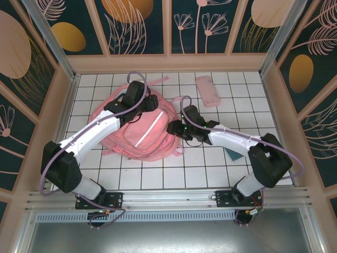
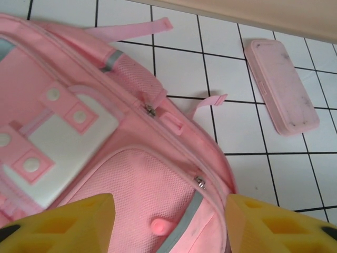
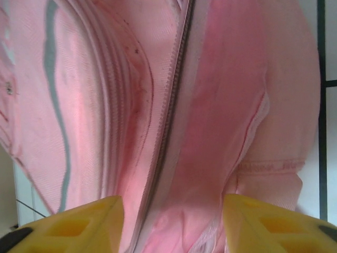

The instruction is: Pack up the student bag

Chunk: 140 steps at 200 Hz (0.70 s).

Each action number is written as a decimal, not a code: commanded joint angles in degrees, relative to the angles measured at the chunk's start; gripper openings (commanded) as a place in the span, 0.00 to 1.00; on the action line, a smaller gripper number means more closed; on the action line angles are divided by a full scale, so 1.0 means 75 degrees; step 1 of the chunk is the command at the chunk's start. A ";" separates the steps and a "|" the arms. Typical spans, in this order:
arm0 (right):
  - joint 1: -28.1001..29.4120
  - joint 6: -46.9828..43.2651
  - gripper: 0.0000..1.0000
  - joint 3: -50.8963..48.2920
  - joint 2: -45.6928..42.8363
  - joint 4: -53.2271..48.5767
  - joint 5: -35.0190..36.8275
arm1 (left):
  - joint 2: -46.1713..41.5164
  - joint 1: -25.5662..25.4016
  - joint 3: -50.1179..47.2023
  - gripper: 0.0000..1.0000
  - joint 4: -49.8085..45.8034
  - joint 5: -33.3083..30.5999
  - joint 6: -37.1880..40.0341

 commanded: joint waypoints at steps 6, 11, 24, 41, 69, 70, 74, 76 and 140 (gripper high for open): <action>-0.0009 -0.0372 0.41 0.0657 0.0530 -0.0405 0.0161 | -0.0221 0.0013 -0.0252 0.59 -0.0386 -0.0209 -0.0034; -0.0033 -0.0423 0.36 0.0745 0.0633 -0.0445 0.0238 | -0.0224 0.0016 -0.0255 0.59 -0.0404 -0.0223 -0.0034; -0.0143 -0.0540 0.25 0.0954 0.0887 -0.0528 0.0468 | -0.0213 0.0010 -0.0258 0.59 -0.0424 -0.0212 -0.0003; -0.0360 -0.0815 0.15 0.1211 0.1110 -0.0480 0.0702 | -0.0144 0.0021 -0.0198 0.60 -0.0490 -0.0138 0.0086; -0.1012 -0.1256 0.11 0.1629 0.1478 -0.0200 0.0676 | 0.0037 0.0014 -0.0138 0.60 -0.0545 0.0135 0.0303; -0.1034 -0.1279 0.11 0.1644 0.1495 -0.0182 0.0666 | 0.0047 0.0012 -0.0138 0.60 -0.0546 0.0156 0.0316; -0.1118 -0.1372 0.11 0.1703 0.1550 -0.0119 0.0627 | 0.0081 0.0012 -0.0138 0.60 -0.0544 0.0230 0.0354; -0.1162 -0.1398 0.11 0.1737 0.1580 -0.0088 0.0599 | 0.0098 0.0019 -0.0138 0.60 -0.0547 0.0260 0.0367; -0.1395 -0.2294 0.53 0.2100 0.1318 -0.0637 0.0114 | 0.0379 -0.0033 -0.0328 0.60 -0.0669 0.0523 0.0617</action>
